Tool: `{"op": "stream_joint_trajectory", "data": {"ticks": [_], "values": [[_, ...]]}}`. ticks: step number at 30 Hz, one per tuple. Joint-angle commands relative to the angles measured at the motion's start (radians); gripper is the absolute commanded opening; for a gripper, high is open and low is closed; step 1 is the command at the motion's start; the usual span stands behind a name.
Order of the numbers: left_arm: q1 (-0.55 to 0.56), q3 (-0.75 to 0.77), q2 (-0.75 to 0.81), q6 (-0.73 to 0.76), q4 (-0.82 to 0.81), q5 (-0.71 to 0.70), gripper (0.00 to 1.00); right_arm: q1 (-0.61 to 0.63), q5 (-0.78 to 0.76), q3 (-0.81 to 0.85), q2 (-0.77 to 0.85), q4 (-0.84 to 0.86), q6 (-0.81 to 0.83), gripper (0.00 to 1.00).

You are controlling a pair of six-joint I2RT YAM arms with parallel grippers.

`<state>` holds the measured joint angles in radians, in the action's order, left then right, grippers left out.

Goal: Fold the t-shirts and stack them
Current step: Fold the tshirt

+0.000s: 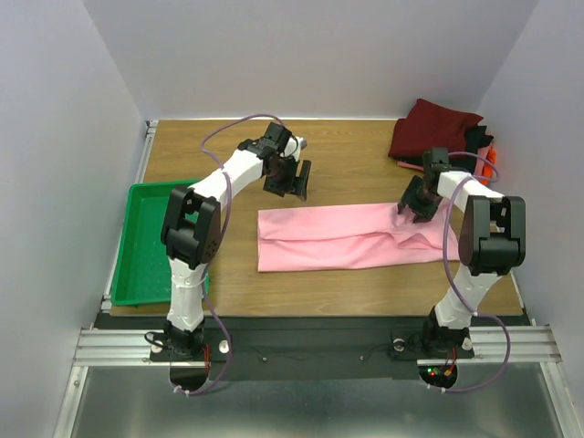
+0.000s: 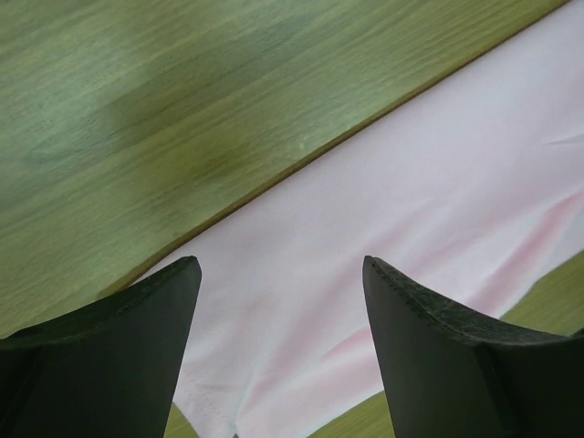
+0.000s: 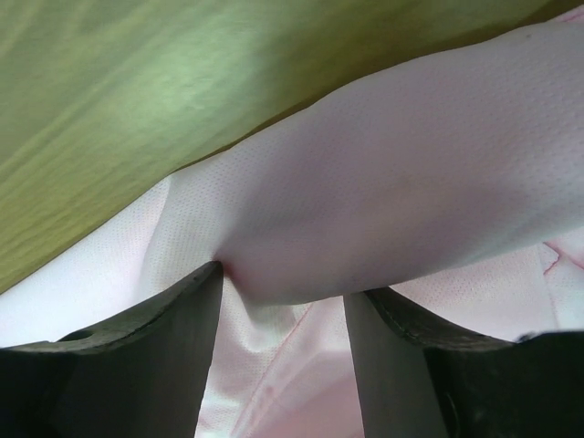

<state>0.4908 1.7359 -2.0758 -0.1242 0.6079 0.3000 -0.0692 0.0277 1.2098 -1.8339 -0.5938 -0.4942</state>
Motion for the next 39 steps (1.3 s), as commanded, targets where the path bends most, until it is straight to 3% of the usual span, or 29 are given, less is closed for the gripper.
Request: {"op": "stream_joint_trajectory", "data": {"ticks": [1, 10, 15, 21, 23, 27, 39], "values": [[0.006, -0.022, 0.115, 0.014, -0.039, 0.06, 0.84, 0.066, 0.04, 0.005, -0.086, 0.055, -0.047, 0.61], [0.02, -0.128, 0.169, 0.037, -0.082, 0.223, 0.84, 0.149, 0.069, 0.112, -0.137, 0.051, -0.078, 0.61], [0.046, -0.141, 0.172, 0.06, -0.076, 0.272, 0.83, 0.135, -0.021, 0.129, -0.03, 0.012, -0.057, 0.65], [0.081, -0.119, 0.128, 0.078, -0.045, 0.31, 0.81, 0.034, -0.115, 0.103, 0.102, -0.015, -0.024, 0.66], [0.089, -0.104, 0.096, 0.08, -0.028, 0.309, 0.8, -0.007, -0.12, 0.1, 0.125, -0.018, -0.001, 0.65], [0.089, -0.098, 0.051, 0.077, -0.004, 0.309, 0.8, -0.032, -0.109, 0.073, 0.114, -0.02, 0.023, 0.52], [0.088, -0.104, -0.035, 0.07, 0.041, 0.269, 0.79, -0.032, -0.058, 0.008, 0.053, -0.006, 0.032, 0.46]]}}
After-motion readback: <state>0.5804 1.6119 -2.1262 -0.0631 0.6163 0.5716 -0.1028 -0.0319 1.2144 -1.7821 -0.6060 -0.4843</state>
